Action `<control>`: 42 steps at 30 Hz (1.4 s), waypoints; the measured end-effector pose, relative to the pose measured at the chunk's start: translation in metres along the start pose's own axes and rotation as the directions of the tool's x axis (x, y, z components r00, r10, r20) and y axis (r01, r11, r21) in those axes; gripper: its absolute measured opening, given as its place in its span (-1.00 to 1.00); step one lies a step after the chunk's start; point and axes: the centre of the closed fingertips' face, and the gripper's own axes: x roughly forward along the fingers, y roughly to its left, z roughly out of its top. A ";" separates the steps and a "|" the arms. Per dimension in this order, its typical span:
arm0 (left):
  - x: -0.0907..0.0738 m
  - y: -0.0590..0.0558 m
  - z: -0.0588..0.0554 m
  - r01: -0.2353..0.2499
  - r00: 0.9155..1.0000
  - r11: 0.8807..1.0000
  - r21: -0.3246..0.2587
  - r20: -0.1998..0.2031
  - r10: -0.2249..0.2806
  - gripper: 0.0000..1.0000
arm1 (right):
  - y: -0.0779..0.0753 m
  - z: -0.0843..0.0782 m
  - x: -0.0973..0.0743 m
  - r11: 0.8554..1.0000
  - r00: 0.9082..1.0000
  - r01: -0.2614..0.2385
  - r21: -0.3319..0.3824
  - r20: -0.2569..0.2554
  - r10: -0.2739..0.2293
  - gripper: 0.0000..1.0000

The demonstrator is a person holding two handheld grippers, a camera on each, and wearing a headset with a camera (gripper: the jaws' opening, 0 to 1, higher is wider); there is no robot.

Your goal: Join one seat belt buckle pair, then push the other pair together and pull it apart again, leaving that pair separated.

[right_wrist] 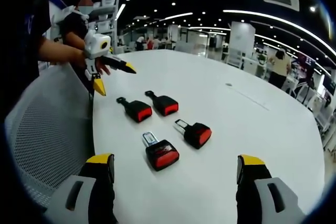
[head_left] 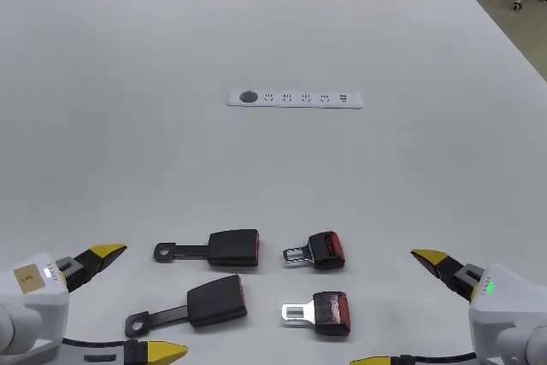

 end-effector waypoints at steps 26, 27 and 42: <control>0.004 0.004 -0.004 0.046 0.998 0.998 0.033 -0.044 -0.044 0.79 | -0.001 -0.006 0.005 0.996 0.997 -0.050 -0.069 -0.065 0.045 0.90; 0.005 0.003 -0.004 0.050 0.998 0.998 0.035 -0.049 -0.048 0.78 | -0.001 -0.008 0.006 0.996 0.996 -0.052 -0.076 -0.070 0.047 0.89; 0.019 -0.005 -0.004 0.144 0.984 0.984 0.102 -0.121 -0.132 0.43 | 0.002 -0.011 0.014 0.985 0.991 -0.108 -0.132 -0.094 0.096 0.55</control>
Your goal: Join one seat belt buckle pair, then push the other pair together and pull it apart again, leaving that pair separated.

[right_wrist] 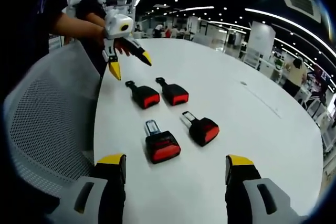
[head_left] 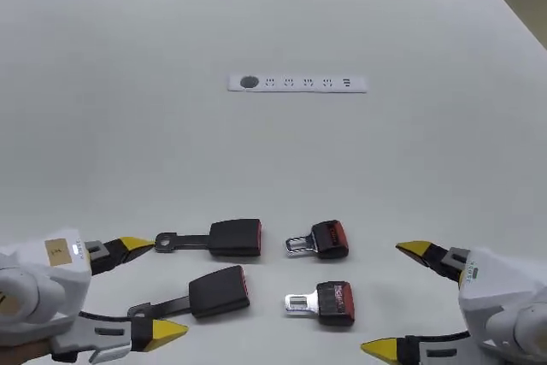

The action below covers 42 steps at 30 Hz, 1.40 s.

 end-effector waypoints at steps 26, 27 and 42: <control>0.037 -0.009 -0.008 0.149 0.983 0.985 0.088 -0.120 -0.138 0.02 | 0.009 -0.005 0.028 0.985 0.991 -0.128 -0.119 -0.063 0.121 -0.08; 0.038 -0.009 -0.009 0.153 0.982 0.984 0.092 -0.124 -0.141 0.00 | 0.010 -0.006 0.029 0.984 0.990 -0.132 -0.122 -0.065 0.125 -0.10; 0.055 -0.018 -0.014 0.229 0.960 0.962 0.151 -0.196 -0.198 -0.14 | 0.021 -0.010 0.048 0.958 0.973 -0.220 -0.182 -0.105 0.204 -0.29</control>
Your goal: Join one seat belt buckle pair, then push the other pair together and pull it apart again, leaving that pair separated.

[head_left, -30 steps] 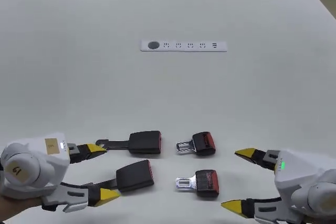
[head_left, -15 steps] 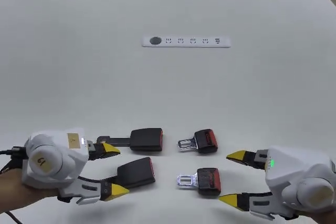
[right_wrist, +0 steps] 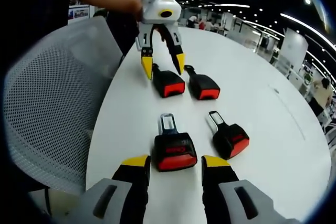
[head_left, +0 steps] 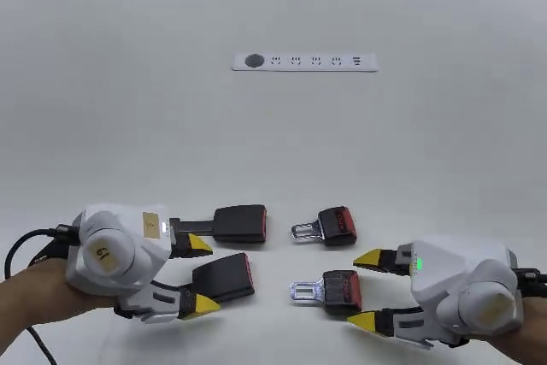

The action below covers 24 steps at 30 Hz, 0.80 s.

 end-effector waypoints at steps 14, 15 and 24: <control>0.008 -0.001 -0.004 0.040 0.998 0.995 0.086 -0.056 -0.035 -0.31 | 0.001 -0.003 0.006 0.997 0.999 -0.042 -0.061 -0.029 0.040 -0.37; 0.008 -0.002 -0.004 0.045 0.998 0.995 0.086 -0.058 -0.041 -0.31 | 0.001 -0.003 0.006 0.997 0.999 -0.042 -0.062 -0.028 0.041 -0.37; 0.010 -0.003 -0.006 0.075 0.994 0.987 0.141 -0.086 -0.063 -0.32 | 0.001 -0.004 0.005 0.997 0.998 -0.047 -0.064 -0.033 0.045 -0.38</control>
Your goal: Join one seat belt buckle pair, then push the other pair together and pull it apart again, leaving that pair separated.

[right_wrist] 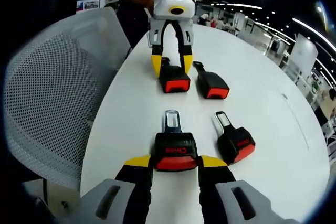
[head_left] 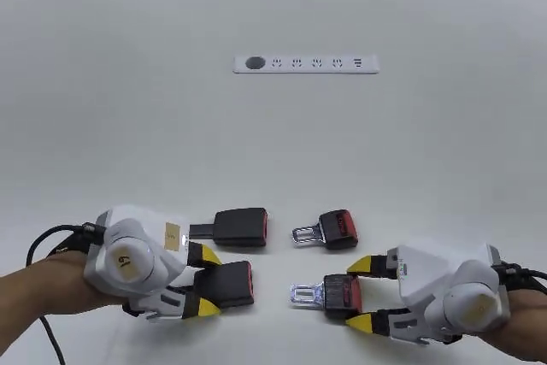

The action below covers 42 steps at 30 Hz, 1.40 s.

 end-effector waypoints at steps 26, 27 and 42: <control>0.005 -0.002 -0.004 0.063 0.997 0.994 0.095 -0.060 -0.057 -0.32 | 0.004 0.014 0.012 1.000 1.000 -0.022 0.010 0.002 0.022 -0.38; 0.005 -0.002 -0.004 0.063 0.996 0.994 0.094 -0.062 -0.058 -0.32 | 0.004 0.015 0.013 1.000 1.000 -0.023 0.010 0.001 0.023 -0.38; 0.005 -0.001 -0.006 0.069 0.996 0.995 0.077 -0.062 -0.064 -0.32 | 0.005 0.031 0.025 0.999 0.999 -0.033 0.019 0.013 0.033 -0.38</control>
